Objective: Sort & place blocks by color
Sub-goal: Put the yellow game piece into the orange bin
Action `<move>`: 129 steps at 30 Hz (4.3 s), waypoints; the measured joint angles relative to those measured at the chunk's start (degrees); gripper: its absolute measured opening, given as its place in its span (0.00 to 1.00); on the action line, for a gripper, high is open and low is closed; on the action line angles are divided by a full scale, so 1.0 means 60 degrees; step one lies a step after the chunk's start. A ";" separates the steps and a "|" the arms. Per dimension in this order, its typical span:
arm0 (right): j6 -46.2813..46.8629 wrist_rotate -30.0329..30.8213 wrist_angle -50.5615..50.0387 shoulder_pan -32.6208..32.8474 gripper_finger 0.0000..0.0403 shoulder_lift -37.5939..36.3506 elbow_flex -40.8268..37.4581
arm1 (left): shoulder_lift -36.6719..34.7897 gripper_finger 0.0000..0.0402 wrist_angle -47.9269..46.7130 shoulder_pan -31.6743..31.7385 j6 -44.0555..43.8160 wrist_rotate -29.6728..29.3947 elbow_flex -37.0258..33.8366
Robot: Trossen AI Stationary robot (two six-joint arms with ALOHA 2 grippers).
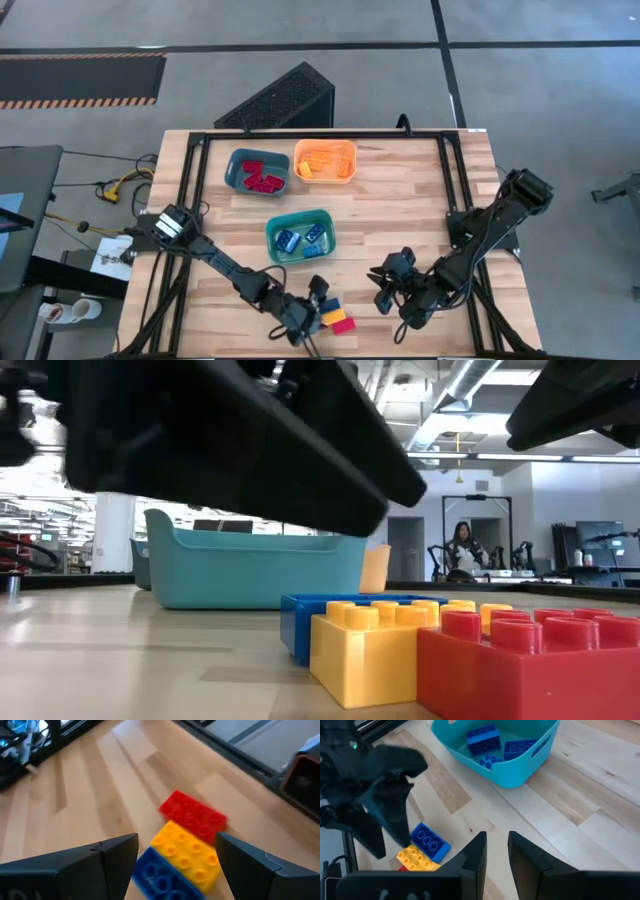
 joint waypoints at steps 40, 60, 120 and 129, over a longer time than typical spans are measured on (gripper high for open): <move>-0.0132 0.0221 0.0159 -0.0092 0.25 0.0000 0.0000 | 0.0282 0.63 -0.2010 -0.1129 0.1628 -0.1096 0.0673; -0.0309 0.0215 0.0366 -0.0135 0.25 0.0000 0.0000 | 0.0282 0.63 -0.1016 0.0175 0.2192 0.0445 0.0666; -0.0307 0.0204 0.0841 -0.0259 0.25 -0.0004 -0.0007 | -0.4071 0.63 -0.3894 -0.1254 -0.9360 -0.0324 -0.3483; -0.0309 0.0208 0.0797 -0.0259 0.25 -0.0004 -0.0007 | -0.3931 0.63 -0.3724 -0.1630 -0.9926 -0.0968 -0.3469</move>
